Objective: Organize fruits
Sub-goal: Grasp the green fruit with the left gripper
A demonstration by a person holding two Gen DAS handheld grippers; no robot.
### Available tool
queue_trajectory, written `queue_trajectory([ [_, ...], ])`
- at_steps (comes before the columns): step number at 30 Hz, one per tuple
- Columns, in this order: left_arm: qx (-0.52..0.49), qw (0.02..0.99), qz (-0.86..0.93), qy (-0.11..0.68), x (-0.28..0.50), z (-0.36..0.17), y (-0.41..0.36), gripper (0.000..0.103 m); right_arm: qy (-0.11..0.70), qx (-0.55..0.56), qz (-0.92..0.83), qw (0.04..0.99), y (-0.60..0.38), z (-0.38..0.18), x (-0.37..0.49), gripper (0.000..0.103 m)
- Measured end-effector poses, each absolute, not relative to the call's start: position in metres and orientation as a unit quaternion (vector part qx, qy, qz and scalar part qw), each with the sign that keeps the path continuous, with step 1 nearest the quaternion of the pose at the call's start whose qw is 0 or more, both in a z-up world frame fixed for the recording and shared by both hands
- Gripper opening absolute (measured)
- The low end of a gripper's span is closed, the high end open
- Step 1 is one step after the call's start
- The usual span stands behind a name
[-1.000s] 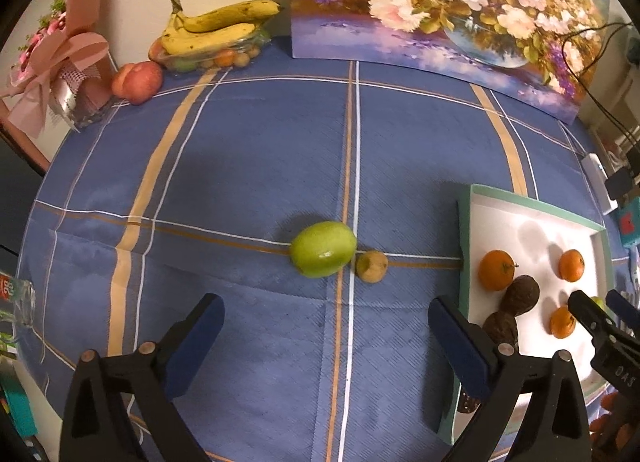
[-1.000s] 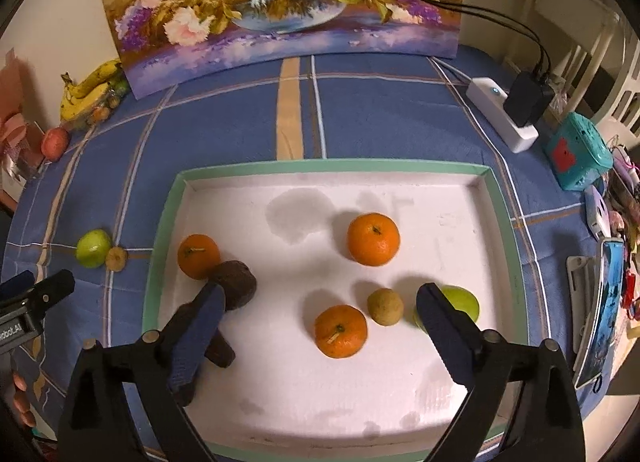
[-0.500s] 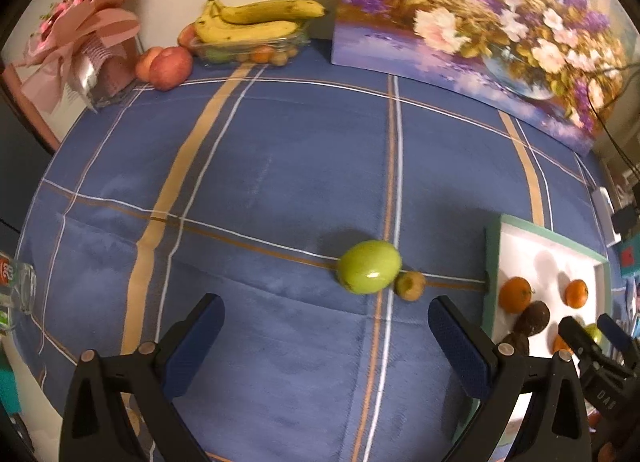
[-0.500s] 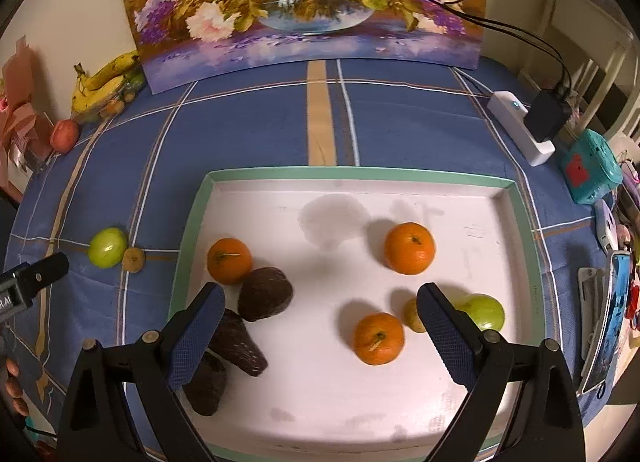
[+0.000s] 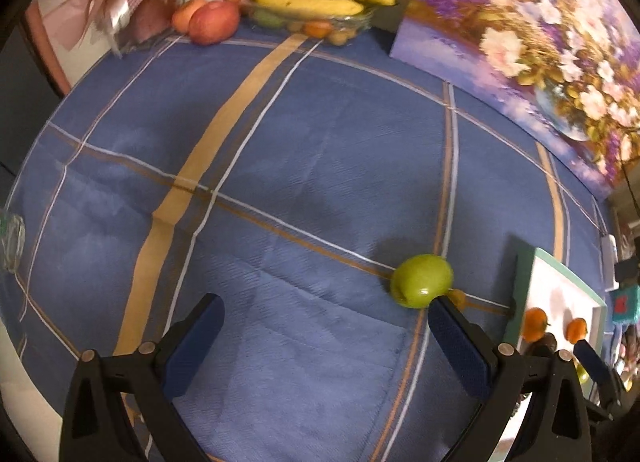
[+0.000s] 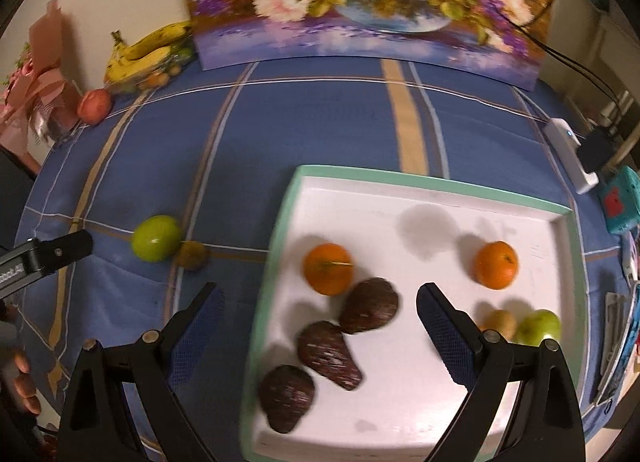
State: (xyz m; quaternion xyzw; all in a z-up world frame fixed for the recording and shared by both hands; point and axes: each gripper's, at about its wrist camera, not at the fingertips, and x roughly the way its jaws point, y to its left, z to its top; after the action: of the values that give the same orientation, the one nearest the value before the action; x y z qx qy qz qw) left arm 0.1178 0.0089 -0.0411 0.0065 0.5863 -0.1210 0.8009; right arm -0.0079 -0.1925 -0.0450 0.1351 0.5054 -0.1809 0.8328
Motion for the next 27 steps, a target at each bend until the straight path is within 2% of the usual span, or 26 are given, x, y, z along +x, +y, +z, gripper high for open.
queue_trajectory([
  [7,-0.007,0.793,-0.141,0.593,0.125,-0.050,0.003,0.101,0.510,0.142,-0.171,0.831,-0.179,-0.049,0.007,0.097],
  [10,-0.015,0.787,-0.154,0.597,0.130,-0.054,-0.002,0.091,0.511,0.144,-0.171,0.830,-0.178,-0.049,0.012,0.097],
  [16,-0.030,0.779,-0.184,0.599,0.137,-0.058,-0.018,0.083,0.512,0.143,-0.176,0.828,-0.183,-0.051,0.020,0.097],
  [25,-0.031,0.762,-0.201,0.614,0.139,-0.073,-0.044,0.079,0.515,0.149,-0.191,0.822,-0.201,-0.055,0.017,0.097],
  [27,-0.030,0.759,-0.205,0.617,0.139,-0.077,-0.049,0.071,0.517,0.150,-0.192,0.821,-0.204,-0.055,0.016,0.097],
])
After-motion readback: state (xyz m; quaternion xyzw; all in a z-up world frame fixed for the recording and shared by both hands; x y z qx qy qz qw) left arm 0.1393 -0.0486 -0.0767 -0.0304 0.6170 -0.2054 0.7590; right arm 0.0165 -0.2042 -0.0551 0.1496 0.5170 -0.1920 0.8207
